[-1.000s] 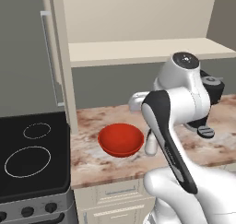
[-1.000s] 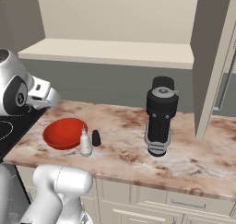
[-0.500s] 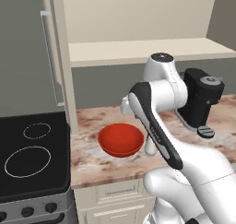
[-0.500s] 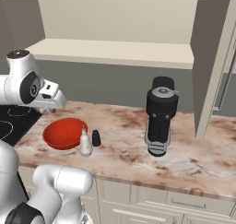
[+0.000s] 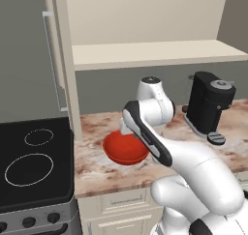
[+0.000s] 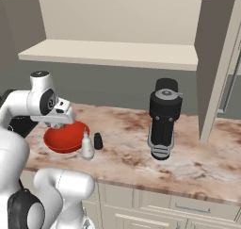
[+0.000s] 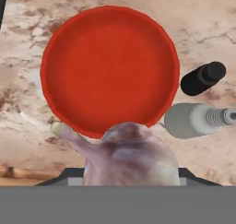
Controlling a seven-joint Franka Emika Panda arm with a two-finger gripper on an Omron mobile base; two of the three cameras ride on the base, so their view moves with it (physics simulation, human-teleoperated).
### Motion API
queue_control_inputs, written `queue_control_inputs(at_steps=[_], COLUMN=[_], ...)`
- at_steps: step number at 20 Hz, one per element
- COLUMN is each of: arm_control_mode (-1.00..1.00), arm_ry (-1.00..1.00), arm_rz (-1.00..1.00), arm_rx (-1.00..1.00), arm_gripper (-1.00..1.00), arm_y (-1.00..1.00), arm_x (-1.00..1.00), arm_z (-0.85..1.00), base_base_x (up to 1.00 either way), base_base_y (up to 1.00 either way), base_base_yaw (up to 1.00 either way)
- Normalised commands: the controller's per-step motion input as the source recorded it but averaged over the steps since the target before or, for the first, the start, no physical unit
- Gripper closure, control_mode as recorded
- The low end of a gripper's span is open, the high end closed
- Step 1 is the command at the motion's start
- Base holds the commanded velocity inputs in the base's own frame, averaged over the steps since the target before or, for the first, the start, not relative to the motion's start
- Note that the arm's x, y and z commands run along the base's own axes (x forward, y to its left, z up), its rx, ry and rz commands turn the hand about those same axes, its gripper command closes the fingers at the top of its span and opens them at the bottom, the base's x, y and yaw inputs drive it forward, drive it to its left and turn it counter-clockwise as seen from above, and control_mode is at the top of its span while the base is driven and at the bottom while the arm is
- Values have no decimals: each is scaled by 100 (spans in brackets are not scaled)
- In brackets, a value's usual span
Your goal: Retrieve the bottle and the shaker from the cabinet and place them next to the mixing bowl on the counter. Then add garlic from the fridge to the mixing bowl.
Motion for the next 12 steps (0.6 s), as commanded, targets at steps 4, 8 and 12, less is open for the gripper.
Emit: queue_control_inputs(at_steps=[4,8,12], arm_control_mode=[-100,-100,-100], arm_ry=[-6,-7,-6], arm_rz=[0,0,0], arm_rx=[0,0,-2], arm_gripper=[100,100,100], arm_y=[0,1,0], arm_x=[40,55,28], arm_z=[-19,-1,-11], base_base_x=[0,0,0], base_base_y=[0,0,0], base_base_yaw=[0,0,0])
